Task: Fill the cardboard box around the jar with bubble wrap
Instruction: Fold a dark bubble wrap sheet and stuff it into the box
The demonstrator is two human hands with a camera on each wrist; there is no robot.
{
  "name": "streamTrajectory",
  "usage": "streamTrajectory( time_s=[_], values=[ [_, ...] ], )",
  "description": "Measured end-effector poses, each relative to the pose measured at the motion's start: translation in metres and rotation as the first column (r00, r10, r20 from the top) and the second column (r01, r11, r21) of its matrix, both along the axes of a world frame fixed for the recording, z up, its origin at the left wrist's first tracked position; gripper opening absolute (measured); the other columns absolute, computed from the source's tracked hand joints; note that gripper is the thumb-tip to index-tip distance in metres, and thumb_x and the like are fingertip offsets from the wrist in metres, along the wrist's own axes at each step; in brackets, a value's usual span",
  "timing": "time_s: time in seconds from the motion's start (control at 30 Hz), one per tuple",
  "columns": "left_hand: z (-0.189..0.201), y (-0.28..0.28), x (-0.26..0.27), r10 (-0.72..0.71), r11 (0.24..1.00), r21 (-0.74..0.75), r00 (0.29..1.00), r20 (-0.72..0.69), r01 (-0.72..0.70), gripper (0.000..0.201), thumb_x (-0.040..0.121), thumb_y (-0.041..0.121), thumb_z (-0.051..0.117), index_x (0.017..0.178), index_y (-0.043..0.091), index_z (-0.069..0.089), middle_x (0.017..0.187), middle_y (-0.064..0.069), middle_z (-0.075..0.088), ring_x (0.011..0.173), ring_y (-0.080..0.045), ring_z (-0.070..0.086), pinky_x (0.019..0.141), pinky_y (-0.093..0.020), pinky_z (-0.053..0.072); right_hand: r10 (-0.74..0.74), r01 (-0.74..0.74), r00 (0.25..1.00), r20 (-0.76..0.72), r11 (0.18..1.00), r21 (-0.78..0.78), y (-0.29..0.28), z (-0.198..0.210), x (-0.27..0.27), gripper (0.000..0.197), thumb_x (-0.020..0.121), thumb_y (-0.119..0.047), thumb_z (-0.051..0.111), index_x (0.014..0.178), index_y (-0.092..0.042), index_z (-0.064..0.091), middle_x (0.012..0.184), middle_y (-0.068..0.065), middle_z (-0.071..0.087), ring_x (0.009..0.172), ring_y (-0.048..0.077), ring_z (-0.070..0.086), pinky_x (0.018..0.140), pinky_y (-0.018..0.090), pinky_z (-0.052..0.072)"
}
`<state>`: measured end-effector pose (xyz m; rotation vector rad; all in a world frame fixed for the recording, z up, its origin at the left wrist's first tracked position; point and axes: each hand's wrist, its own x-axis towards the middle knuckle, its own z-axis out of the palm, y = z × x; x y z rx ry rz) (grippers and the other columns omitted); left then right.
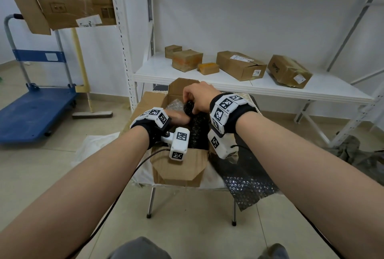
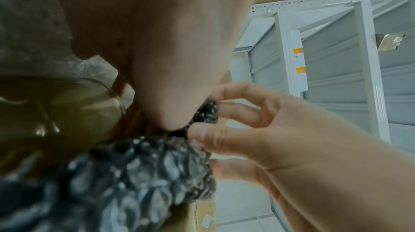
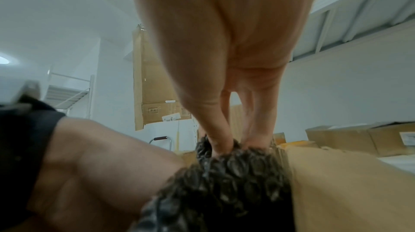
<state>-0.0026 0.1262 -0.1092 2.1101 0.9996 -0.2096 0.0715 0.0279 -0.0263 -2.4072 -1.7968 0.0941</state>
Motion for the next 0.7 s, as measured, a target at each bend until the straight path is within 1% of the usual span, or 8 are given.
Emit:
streamTrajectory(
  time_s=[0.07, 0.13, 0.23, 0.4, 0.5, 0.57, 0.63, 0.7],
  values=[
    [0.002, -0.007, -0.003, -0.028, 0.999, -0.017, 1.0, -0.012, 0.028, 0.05, 0.105, 0.029, 0.034, 0.14, -0.005, 0.046, 0.144, -0.027, 0.047, 0.132, -0.04, 0.046, 0.11, -0.047, 0.039, -0.024, 0.023, 0.999, -0.025, 1.0, -0.017, 0.001, -0.001, 0.002, 0.037, 0.077, 0.004, 0.077, 0.109, -0.013, 0.068, 0.104, 0.002, 0.059, 0.088, 0.021, 0.058, 0.053, 0.022, 0.043],
    [0.004, -0.01, -0.006, -0.04, 0.999, -0.016, 0.999, 0.007, 0.04, 0.052, 0.105, 0.031, 0.033, 0.141, -0.004, 0.046, 0.144, -0.026, 0.047, 0.132, -0.04, 0.046, 0.11, -0.047, 0.039, -0.043, 0.043, 0.999, -0.017, 0.998, -0.041, 0.003, -0.003, 0.005, 0.035, 0.08, 0.005, 0.073, 0.109, -0.013, 0.067, 0.107, 0.004, 0.06, 0.093, 0.025, 0.061, 0.052, 0.025, 0.044],
    [0.007, -0.014, -0.007, -0.065, 0.997, -0.039, 0.997, 0.032, 0.067, 0.047, 0.106, 0.028, 0.034, 0.141, -0.002, 0.044, 0.145, -0.021, 0.048, 0.133, -0.034, 0.047, 0.108, -0.036, 0.039, -0.055, 0.056, 0.998, 0.025, 0.995, -0.08, 0.006, -0.006, 0.008, 0.034, 0.083, 0.003, 0.065, 0.111, -0.017, 0.063, 0.116, 0.006, 0.063, 0.103, 0.029, 0.063, 0.067, 0.033, 0.049],
    [0.014, -0.021, -0.007, -0.274, 0.961, -0.023, 0.962, 0.001, 0.274, 0.04, 0.105, 0.014, 0.039, 0.142, -0.002, 0.04, 0.144, -0.016, 0.047, 0.133, -0.027, 0.046, 0.091, -0.019, 0.038, -0.092, 0.093, 0.996, 0.014, 0.992, -0.087, 0.011, -0.014, 0.012, 0.035, 0.083, 0.005, 0.055, 0.107, -0.02, 0.06, 0.116, 0.007, 0.063, 0.103, 0.031, 0.062, 0.086, 0.042, 0.054],
    [0.011, -0.015, -0.006, -0.293, 0.956, -0.014, 0.956, -0.023, 0.293, 0.037, 0.104, 0.023, 0.043, 0.132, 0.001, 0.051, 0.129, -0.015, 0.057, 0.102, -0.019, 0.06, 0.077, -0.017, 0.047, -0.146, 0.143, 0.988, -0.045, 0.987, -0.073, 0.011, -0.014, 0.018, 0.035, 0.085, 0.006, 0.058, 0.112, -0.016, 0.061, 0.116, 0.008, 0.061, 0.106, 0.031, 0.061, 0.085, 0.041, 0.055],
    [0.009, -0.011, -0.005, -0.243, 0.969, 0.038, 0.97, -0.01, 0.243, 0.03, 0.101, 0.031, 0.049, 0.119, 0.009, 0.06, 0.113, -0.009, 0.063, 0.085, -0.013, 0.06, 0.075, -0.019, 0.05, -0.183, 0.179, 0.978, -0.097, 0.983, -0.049, 0.009, -0.014, 0.022, 0.035, 0.087, 0.006, 0.06, 0.115, -0.014, 0.06, 0.11, 0.007, 0.057, 0.102, 0.029, 0.06, 0.078, 0.039, 0.055],
    [0.01, -0.006, -0.003, -0.203, 0.965, 0.165, 0.979, -0.016, 0.203, 0.034, 0.098, 0.036, 0.054, 0.115, 0.01, 0.066, 0.11, -0.009, 0.067, 0.088, -0.018, 0.06, 0.083, -0.028, 0.051, -0.207, 0.208, 0.968, -0.139, 0.978, -0.004, 0.006, -0.015, 0.024, 0.035, 0.087, 0.006, 0.06, 0.115, -0.014, 0.057, 0.107, 0.007, 0.055, 0.098, 0.028, 0.06, 0.078, 0.039, 0.056],
    [0.012, -0.004, -0.001, -0.146, 0.952, 0.277, 0.988, 0.041, 0.129, 0.035, 0.094, 0.035, 0.062, 0.109, 0.004, 0.069, 0.103, -0.012, 0.067, 0.089, -0.021, 0.06, 0.082, -0.031, 0.05, -0.201, 0.212, 0.966, -0.161, 0.976, 0.053, 0.001, -0.017, 0.026, 0.031, 0.086, 0.003, 0.062, 0.109, -0.016, 0.053, 0.108, 0.009, 0.058, 0.101, 0.029, 0.06, 0.081, 0.04, 0.055]
  ],
)
